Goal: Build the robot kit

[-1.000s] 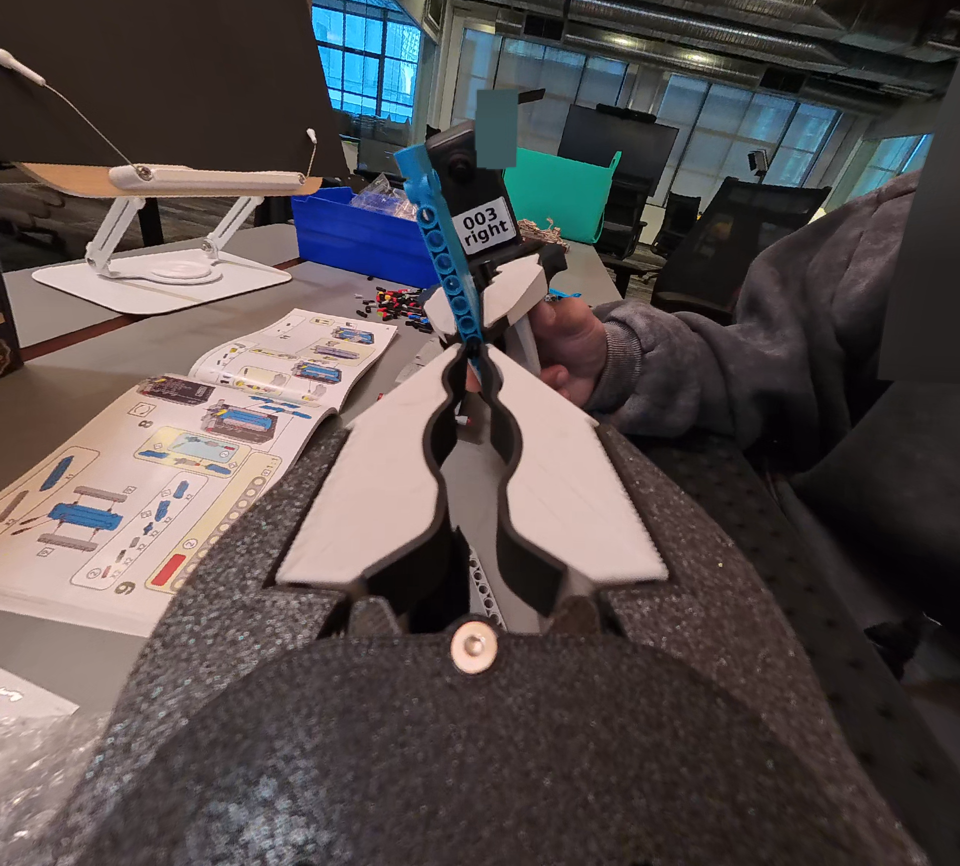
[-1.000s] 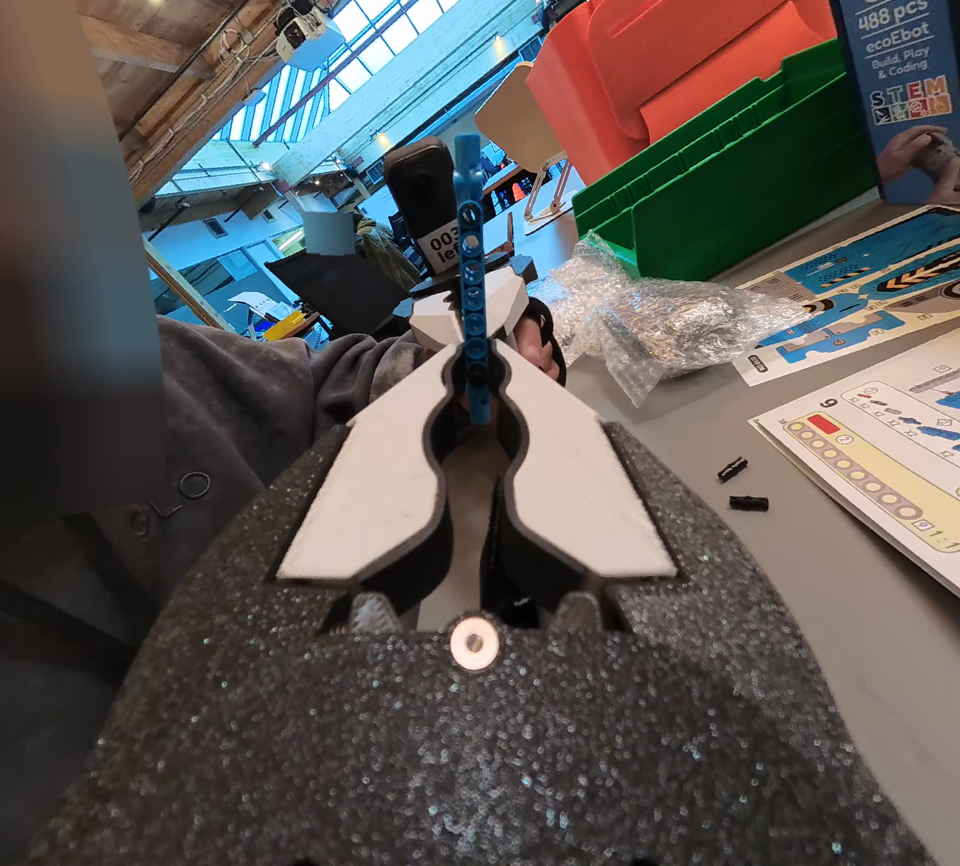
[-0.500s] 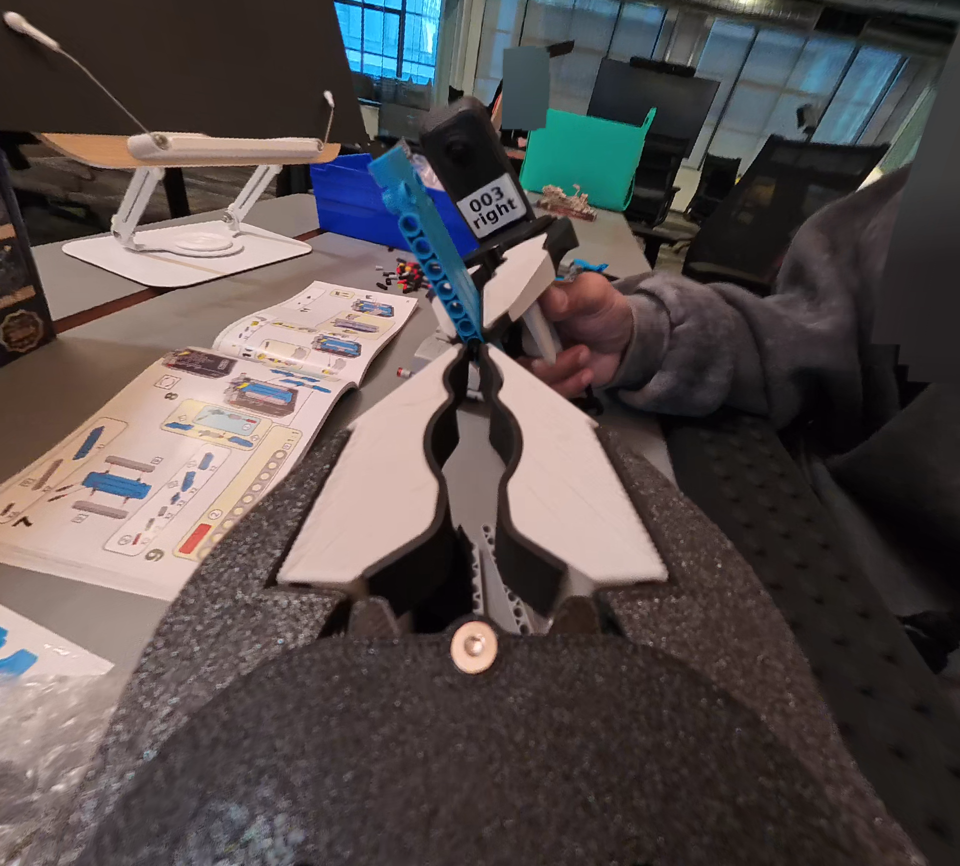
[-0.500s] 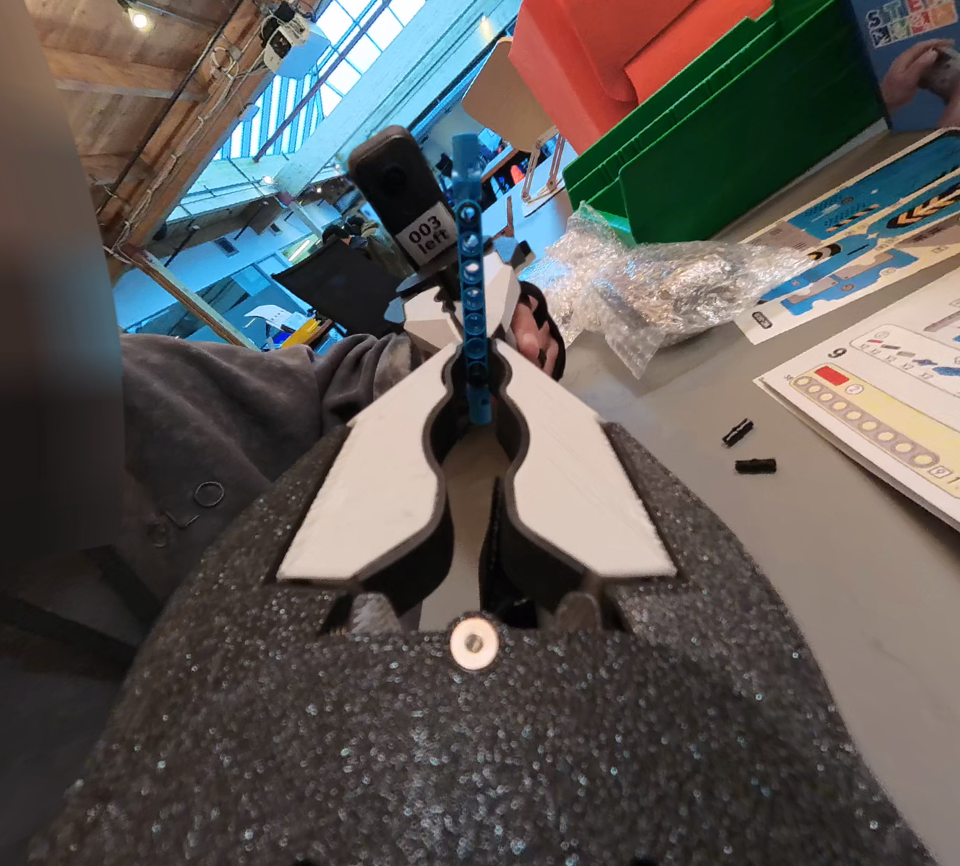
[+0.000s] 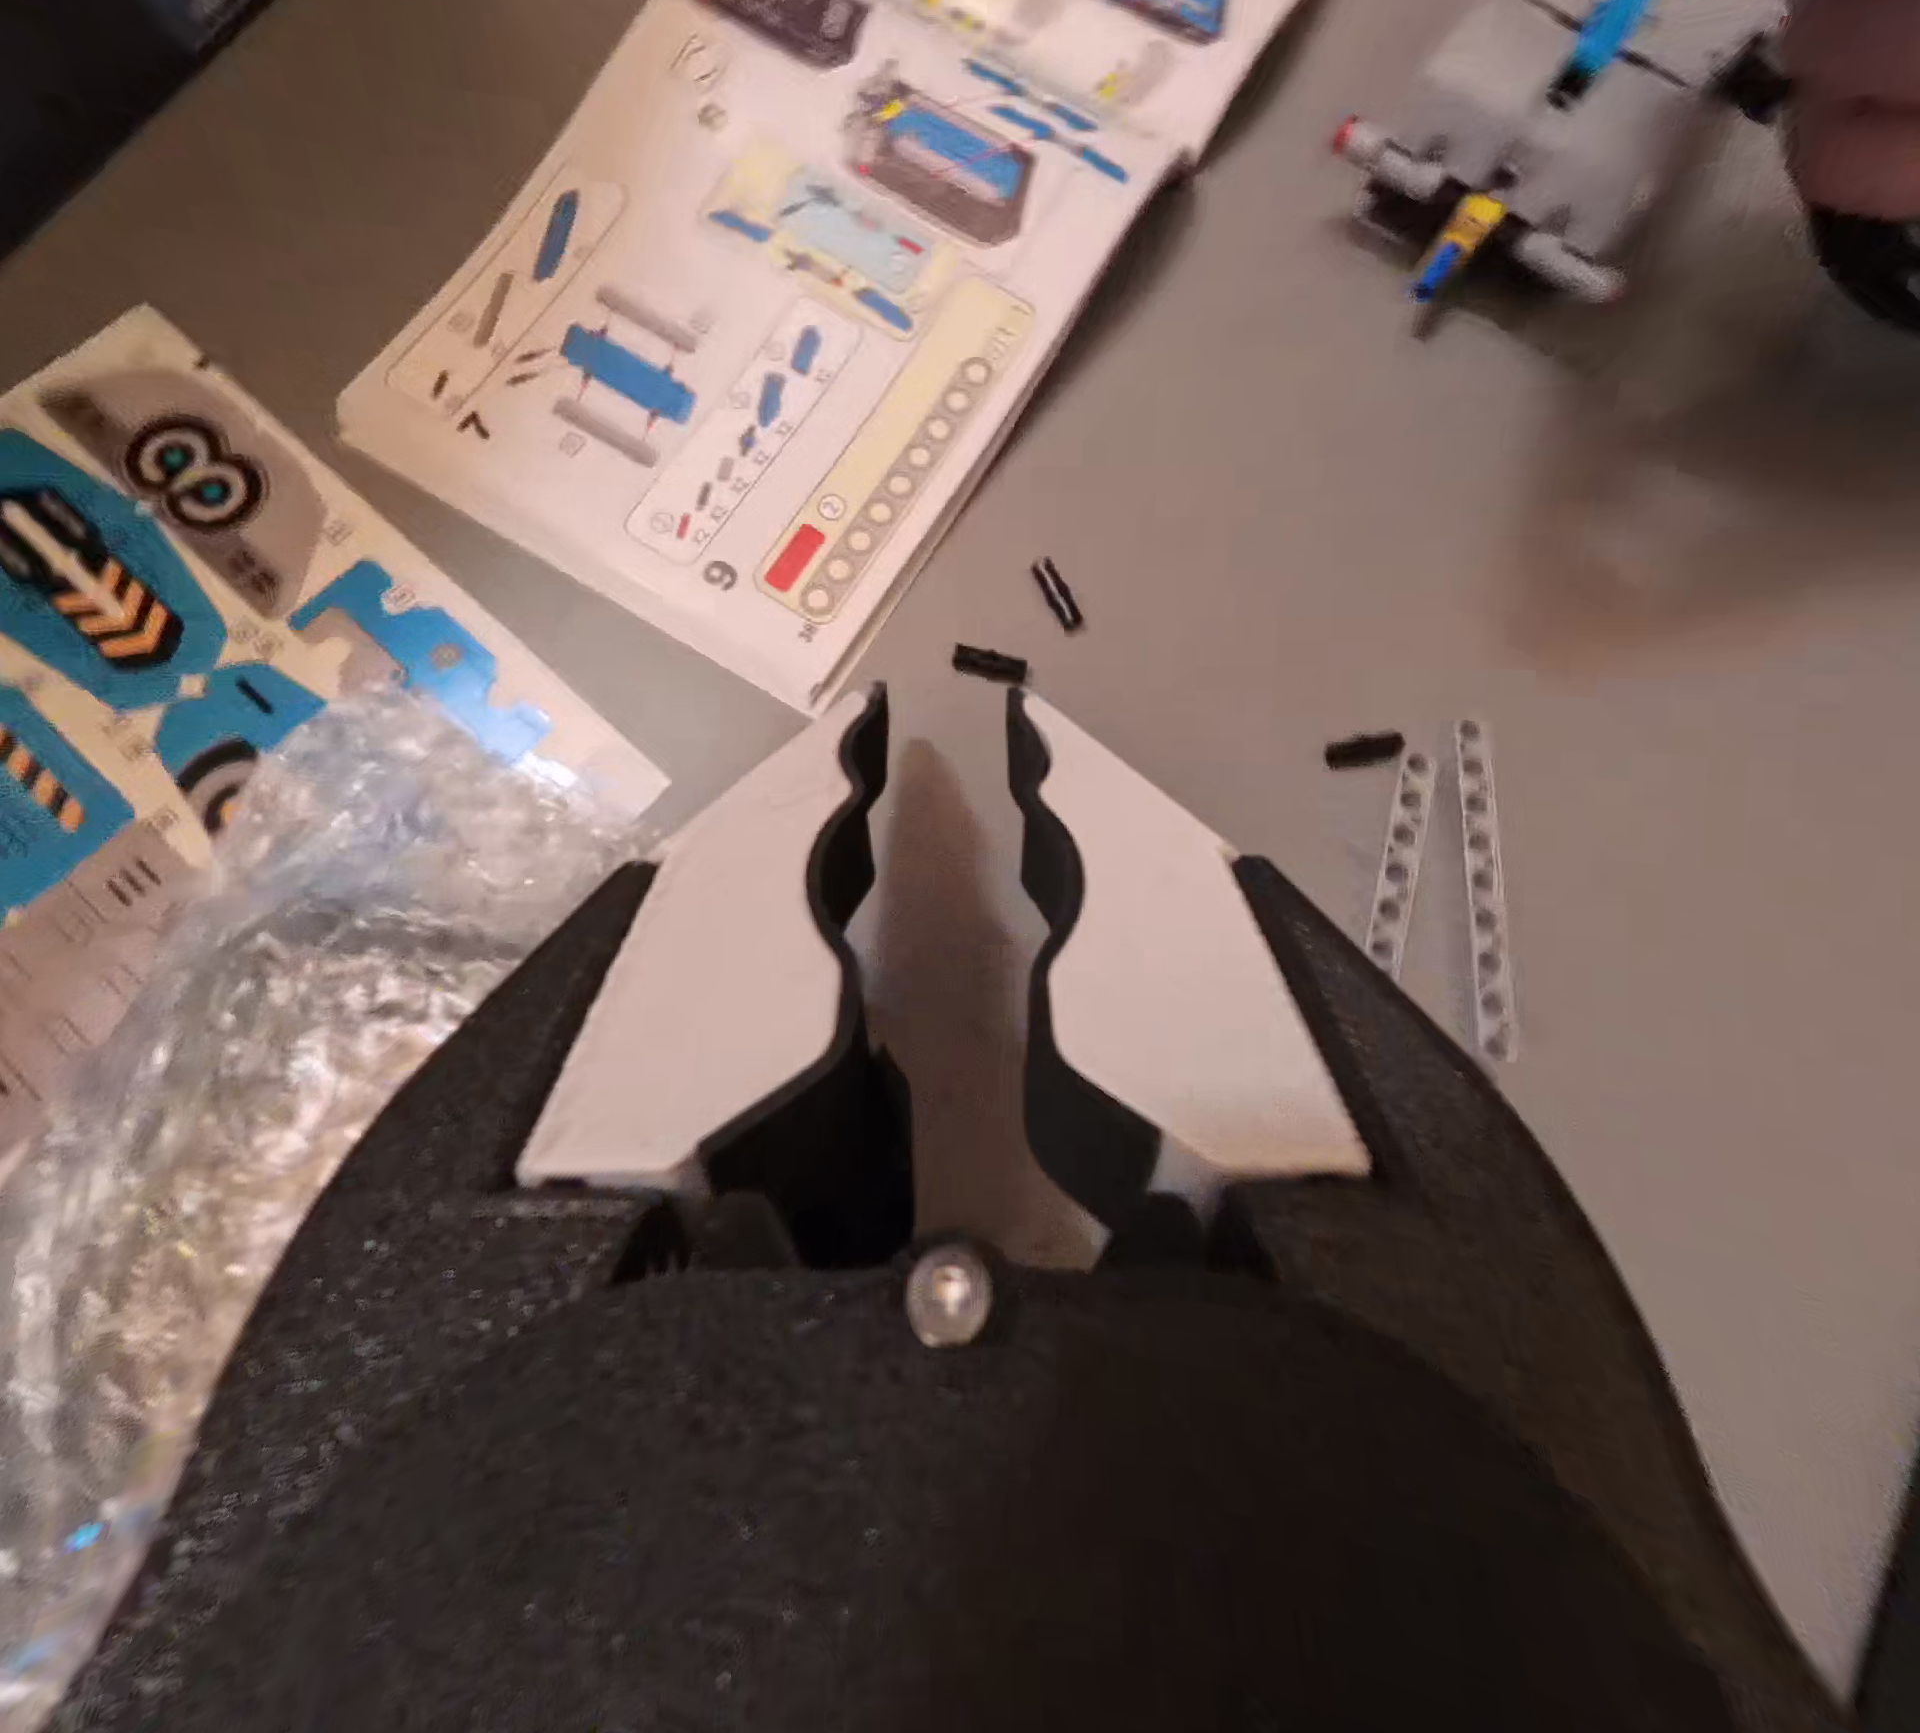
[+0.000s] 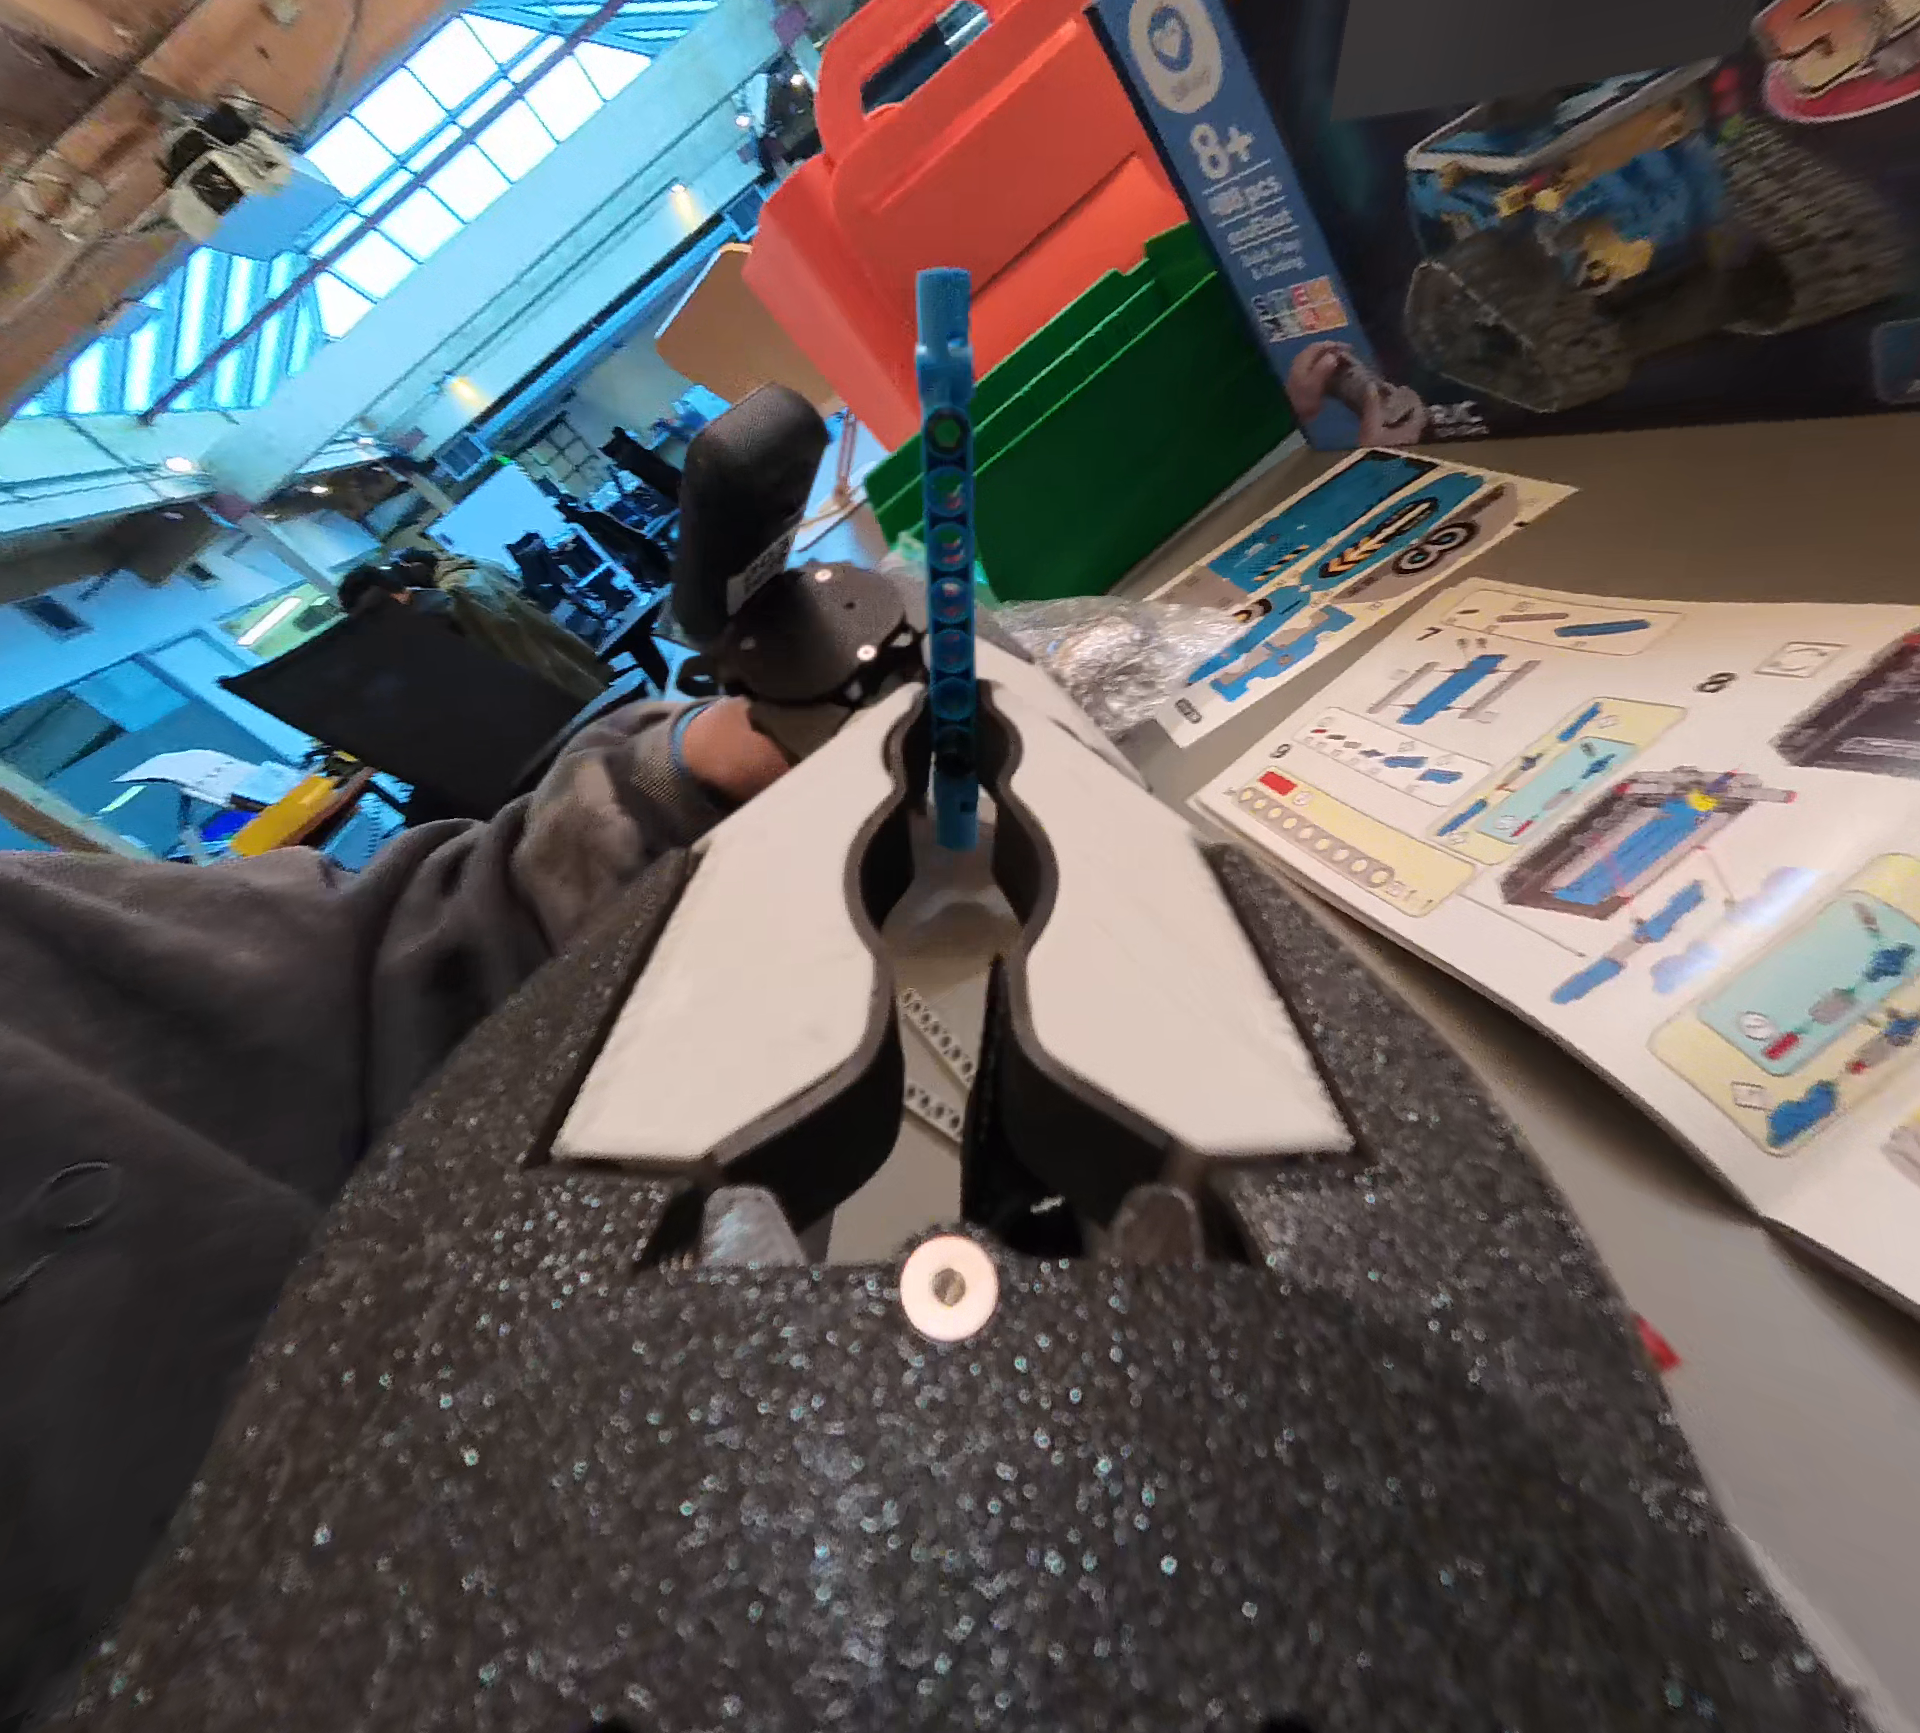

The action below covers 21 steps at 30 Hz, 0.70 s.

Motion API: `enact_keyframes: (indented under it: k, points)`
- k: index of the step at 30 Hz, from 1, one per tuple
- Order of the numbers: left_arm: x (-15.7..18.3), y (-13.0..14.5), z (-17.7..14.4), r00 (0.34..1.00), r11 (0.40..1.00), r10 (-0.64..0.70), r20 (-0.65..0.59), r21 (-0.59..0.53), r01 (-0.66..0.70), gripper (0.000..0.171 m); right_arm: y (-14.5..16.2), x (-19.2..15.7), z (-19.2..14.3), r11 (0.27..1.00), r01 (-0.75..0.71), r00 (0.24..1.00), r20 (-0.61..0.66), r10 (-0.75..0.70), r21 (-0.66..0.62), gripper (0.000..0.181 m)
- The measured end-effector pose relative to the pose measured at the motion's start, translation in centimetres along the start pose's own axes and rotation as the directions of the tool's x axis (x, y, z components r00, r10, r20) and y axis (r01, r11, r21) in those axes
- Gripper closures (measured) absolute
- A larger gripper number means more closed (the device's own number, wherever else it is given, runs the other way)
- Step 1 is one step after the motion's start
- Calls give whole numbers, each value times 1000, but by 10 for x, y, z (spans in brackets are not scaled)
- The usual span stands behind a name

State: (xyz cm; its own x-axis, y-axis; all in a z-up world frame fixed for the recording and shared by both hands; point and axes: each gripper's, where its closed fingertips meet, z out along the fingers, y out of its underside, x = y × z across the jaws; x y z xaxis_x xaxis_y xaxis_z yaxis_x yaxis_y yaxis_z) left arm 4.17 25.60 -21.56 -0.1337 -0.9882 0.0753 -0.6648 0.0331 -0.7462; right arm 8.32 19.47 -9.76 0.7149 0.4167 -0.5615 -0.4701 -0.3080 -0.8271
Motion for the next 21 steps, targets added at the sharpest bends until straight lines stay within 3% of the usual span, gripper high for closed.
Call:
enact_keyframes:
  k: [4,10,18,21]
  points:
    - [3,-8,7,970,980,-196,146,70,187,145,-10,1,-8,999,-3,1000,-8,3,45,175]
    - [3,-3,9,902,968,-249,352,80,236,146,-23,2,-22,994,-19,1000,-4,20,104,175]
    - [10,3,23,883,957,-282,375,40,289,146,-25,-6,-23,988,-104,992,85,94,119,175]
    - [12,1,26,893,961,-264,364,24,275,157,-23,-7,-22,985,-130,988,101,119,110,175]
